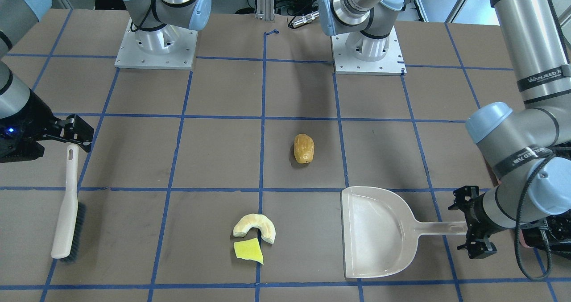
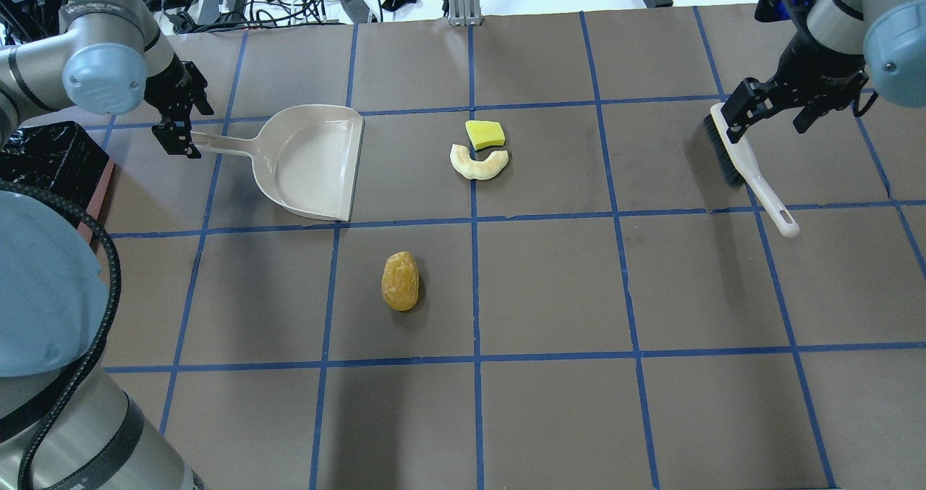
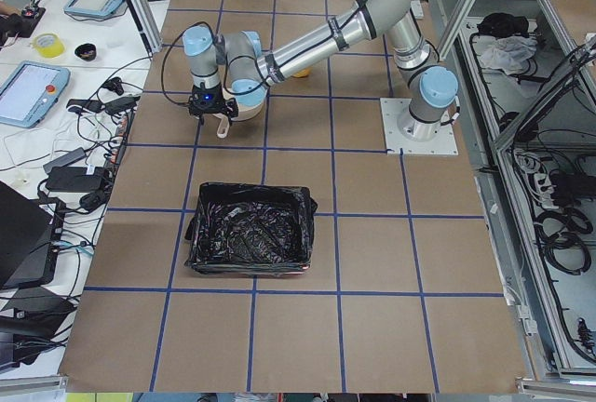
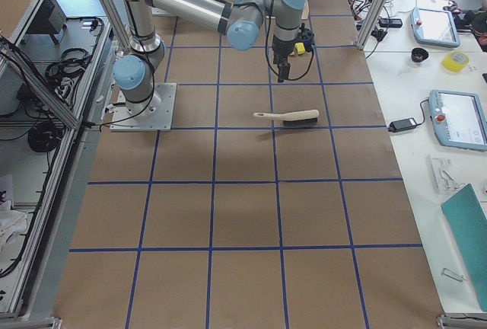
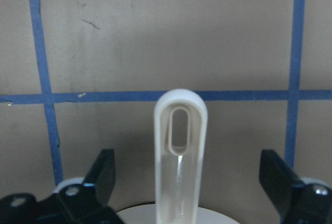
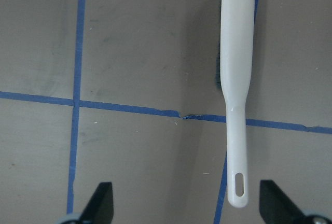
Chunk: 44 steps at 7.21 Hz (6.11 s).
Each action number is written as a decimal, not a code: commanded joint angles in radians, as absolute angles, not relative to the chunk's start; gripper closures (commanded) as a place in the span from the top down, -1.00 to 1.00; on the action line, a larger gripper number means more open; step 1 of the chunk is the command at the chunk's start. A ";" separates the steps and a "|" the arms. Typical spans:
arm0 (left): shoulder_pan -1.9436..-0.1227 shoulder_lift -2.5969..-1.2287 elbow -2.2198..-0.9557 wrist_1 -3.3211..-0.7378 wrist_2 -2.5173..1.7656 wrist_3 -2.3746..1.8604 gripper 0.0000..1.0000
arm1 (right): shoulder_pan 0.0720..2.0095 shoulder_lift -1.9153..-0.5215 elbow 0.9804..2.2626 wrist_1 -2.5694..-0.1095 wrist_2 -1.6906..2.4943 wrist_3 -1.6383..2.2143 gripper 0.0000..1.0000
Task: Sweep and dump trash into bin
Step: 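Grasp the white scrub brush handle with the right gripper, then lower the dustpan with the left gripper while the right gripper lifts the brush, then sweep the sponge and apple slice into the dustpan with the right gripper's brush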
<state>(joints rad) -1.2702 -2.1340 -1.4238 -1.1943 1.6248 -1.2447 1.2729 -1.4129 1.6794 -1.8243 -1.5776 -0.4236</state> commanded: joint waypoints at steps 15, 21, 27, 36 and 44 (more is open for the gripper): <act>-1.218 -2.131 -1.506 -1.069 1.526 -1.170 -1.00 | 1.106 -1.334 2.003 -2.255 -1.547 -0.617 0.99; -1.358 -2.088 -1.491 -0.992 1.526 -1.281 -1.00 | 1.106 -1.333 2.013 -2.253 -1.555 -0.595 0.32; -1.379 -2.097 -1.496 -0.988 1.430 -1.281 -1.00 | 1.106 -1.336 2.020 -2.278 -1.549 -0.578 -0.49; -1.431 -2.131 -1.516 -0.999 1.437 -1.279 -1.00 | 1.511 -1.263 1.795 -2.149 -1.514 -0.032 -0.66; -1.465 -2.125 -1.514 -0.994 1.445 -1.285 -1.00 | 1.856 -1.181 1.783 -2.169 -1.499 0.359 -0.67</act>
<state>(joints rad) -1.4599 -2.1262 -1.5141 -0.9937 1.4449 -1.2844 1.8334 -1.1838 1.7856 -2.1606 -1.5060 0.3539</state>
